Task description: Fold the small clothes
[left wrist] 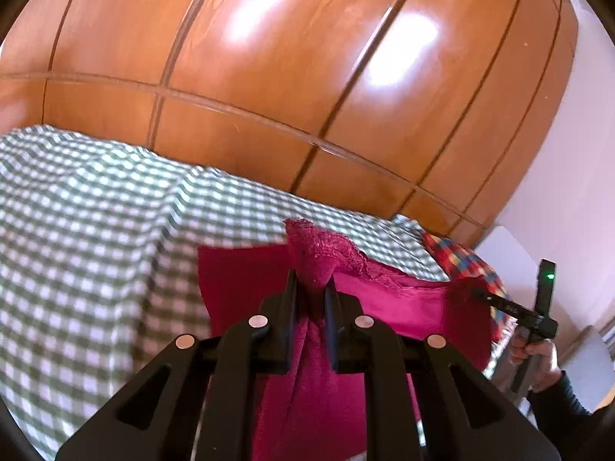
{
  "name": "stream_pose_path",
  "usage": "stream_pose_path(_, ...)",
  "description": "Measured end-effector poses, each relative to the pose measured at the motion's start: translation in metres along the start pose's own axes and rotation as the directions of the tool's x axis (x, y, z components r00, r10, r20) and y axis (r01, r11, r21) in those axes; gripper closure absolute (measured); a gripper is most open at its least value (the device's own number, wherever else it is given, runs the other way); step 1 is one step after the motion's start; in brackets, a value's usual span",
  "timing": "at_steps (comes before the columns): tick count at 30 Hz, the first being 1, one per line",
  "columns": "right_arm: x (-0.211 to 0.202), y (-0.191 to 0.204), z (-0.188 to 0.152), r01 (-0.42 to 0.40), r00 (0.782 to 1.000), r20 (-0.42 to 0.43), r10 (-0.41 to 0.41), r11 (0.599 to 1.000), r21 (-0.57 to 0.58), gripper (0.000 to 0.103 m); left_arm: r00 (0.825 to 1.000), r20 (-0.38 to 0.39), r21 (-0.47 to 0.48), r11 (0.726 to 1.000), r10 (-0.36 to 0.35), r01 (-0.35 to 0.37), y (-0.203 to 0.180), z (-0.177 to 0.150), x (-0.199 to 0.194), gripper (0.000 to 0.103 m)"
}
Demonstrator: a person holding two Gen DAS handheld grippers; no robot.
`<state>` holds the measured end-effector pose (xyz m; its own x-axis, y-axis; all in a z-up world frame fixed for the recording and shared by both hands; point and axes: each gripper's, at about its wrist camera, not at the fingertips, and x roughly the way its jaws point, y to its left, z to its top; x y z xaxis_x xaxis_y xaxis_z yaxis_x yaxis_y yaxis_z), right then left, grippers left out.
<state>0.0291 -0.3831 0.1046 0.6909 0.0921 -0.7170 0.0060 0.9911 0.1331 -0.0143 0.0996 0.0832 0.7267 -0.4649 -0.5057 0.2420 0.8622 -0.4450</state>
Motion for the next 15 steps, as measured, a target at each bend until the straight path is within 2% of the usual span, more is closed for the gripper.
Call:
stream_pose_path(5, 0.037, 0.002, 0.031, 0.017, 1.0, 0.002, -0.017, 1.0, 0.007, 0.096, 0.999, -0.025, -0.039, 0.999, 0.03, -0.031, 0.016, 0.027, 0.039, 0.092)
stream_pose_path(9, 0.072, 0.007, 0.057, 0.03, 1.0, -0.005, -0.03, 0.999, 0.017, 0.096, 0.992, -0.057, 0.001, 0.993, 0.116, -0.116, 0.023, 0.041, 0.076, 0.092)
stream_pose_path(12, 0.103, 0.009, 0.07, 0.045, 0.999, -0.027, -0.044, 0.999, 0.022, 0.096, 0.979, -0.096, 0.006, 0.984, 0.177, -0.177, 0.034, 0.048, 0.108, 0.092)
stream_pose_path(15, 0.142, 0.007, 0.072, 0.072, 0.994, -0.089, -0.07, 0.997, 0.024, 0.096, 0.959, -0.145, 0.004, 0.969, 0.245, -0.247, 0.05, 0.049, 0.141, 0.092)
